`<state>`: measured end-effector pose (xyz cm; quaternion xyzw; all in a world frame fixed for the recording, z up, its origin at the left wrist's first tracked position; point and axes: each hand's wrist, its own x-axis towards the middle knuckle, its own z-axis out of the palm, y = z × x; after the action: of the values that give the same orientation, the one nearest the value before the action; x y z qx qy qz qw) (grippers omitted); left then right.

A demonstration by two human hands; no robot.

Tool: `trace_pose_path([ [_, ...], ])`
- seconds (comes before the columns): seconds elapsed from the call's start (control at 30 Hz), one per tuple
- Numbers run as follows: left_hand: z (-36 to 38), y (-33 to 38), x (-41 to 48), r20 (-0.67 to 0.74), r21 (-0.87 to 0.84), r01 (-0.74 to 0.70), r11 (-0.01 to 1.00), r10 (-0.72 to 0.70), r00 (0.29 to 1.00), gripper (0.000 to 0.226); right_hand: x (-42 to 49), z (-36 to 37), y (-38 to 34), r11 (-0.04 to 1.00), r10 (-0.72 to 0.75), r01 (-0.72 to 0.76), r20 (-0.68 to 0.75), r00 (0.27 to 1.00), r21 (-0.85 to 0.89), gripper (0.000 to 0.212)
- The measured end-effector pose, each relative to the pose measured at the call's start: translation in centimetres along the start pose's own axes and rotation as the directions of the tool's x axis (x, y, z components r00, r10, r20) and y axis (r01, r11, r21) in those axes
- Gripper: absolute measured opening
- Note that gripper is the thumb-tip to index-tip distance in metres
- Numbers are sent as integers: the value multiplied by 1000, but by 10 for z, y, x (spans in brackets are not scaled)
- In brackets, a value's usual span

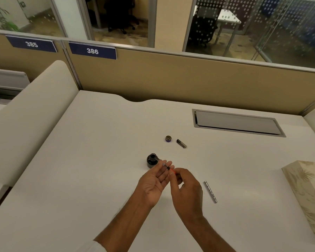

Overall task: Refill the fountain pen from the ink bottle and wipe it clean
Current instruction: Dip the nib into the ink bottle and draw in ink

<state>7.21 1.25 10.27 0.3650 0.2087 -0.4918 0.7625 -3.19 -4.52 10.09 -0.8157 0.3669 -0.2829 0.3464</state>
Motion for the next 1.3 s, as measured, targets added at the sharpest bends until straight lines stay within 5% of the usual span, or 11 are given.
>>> trace_pose_path([
  [0.4, 1, -3, 13, -89, 13, -38, 999, 39, 995, 45, 17, 9, 15, 988, -154, 155, 60, 986, -25, 6],
  [1.3, -9, 9, 38, 39, -160, 85, 983, -80, 996, 44, 33, 40, 9, 990, -134, 135, -28, 991, 32, 15],
])
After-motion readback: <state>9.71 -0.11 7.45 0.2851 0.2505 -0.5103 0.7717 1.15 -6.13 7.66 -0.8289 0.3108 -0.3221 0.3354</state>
